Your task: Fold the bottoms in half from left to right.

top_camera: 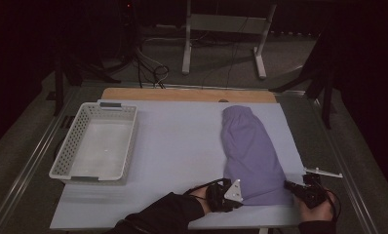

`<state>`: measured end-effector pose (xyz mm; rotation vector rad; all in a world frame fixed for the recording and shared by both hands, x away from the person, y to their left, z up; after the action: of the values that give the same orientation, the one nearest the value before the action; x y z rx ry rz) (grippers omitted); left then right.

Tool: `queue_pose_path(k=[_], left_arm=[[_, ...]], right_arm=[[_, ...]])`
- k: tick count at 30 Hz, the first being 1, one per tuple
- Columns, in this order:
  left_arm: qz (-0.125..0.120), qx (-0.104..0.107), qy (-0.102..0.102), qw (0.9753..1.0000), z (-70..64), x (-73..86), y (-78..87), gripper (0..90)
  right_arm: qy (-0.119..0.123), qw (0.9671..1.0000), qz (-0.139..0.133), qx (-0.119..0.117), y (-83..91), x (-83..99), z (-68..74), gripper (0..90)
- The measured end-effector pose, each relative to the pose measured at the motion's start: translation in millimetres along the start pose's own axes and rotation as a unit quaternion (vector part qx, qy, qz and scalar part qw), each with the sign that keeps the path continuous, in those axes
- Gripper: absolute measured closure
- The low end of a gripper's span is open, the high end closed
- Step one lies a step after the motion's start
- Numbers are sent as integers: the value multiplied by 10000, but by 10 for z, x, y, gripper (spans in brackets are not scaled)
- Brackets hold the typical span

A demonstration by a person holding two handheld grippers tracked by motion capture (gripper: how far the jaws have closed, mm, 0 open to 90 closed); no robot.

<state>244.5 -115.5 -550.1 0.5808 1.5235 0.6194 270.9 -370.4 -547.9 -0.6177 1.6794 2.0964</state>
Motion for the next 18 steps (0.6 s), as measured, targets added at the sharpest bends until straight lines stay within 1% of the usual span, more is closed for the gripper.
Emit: queue_pose_path(k=[2, 3, 4, 6, 7, 8, 9, 10, 12, 14, 16, 18], left_arm=[[-44, -1, 37, 10000, -35, -3, 53, 865], [1, 13, -11, 10000, -49, 9, 82, 864], [23, 30, -28, 10000, -65, 23, 107, 865], [9, 64, 26, 10000, -98, 58, 139, 864], [2, 119, 56, 9999, -112, 77, 155, 864], [-61, 189, 153, 9997, -139, 88, 158, 863], [-60, 205, 142, 9997, -165, 101, 159, 863], [-42, 208, 116, 9997, -193, 112, 154, 863], [-44, 289, 107, 9995, -242, 128, 138, 863], [-18, 321, 95, 9994, -267, 143, 125, 863], [-37, 407, 161, 9990, -289, 154, 115, 862], [-40, 436, 134, 9989, -325, 157, 104, 862]], right_arm=[[39, 10000, 3, 3, 35, 11, 46, 889], [98, 9999, -5, -20, 54, 24, 66, 890], [128, 9999, 58, -21, 73, 45, 93, 889], [143, 9998, 107, -51, 108, 96, 127, 889], [142, 9998, 134, -83, 125, 126, 141, 888], [149, 9997, 138, -111, 144, 155, 149, 888], [123, 9997, 189, -133, 189, 200, 173, 887], [123, 9997, 189, -133, 189, 200, 173, 887], [111, 9997, 154, -134, 225, 230, 191, 886], [117, 9998, 156, -109, 237, 247, 195, 884], [122, 9997, 187, -127, 264, 286, 191, 881], [83, 9997, 197, -107, 276, 304, 184, 880]])
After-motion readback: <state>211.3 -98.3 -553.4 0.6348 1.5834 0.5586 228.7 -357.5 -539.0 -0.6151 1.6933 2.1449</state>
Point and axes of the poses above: each handheld gripper's, and its own axes: y roughly backward along the jaws, x roughly out of its underside, z roughly to its left, the point moved 5 cm from there along -y, roughly forward along the jaws, and after that the axes turned 2 degrees about x, right-handed, at the moved point
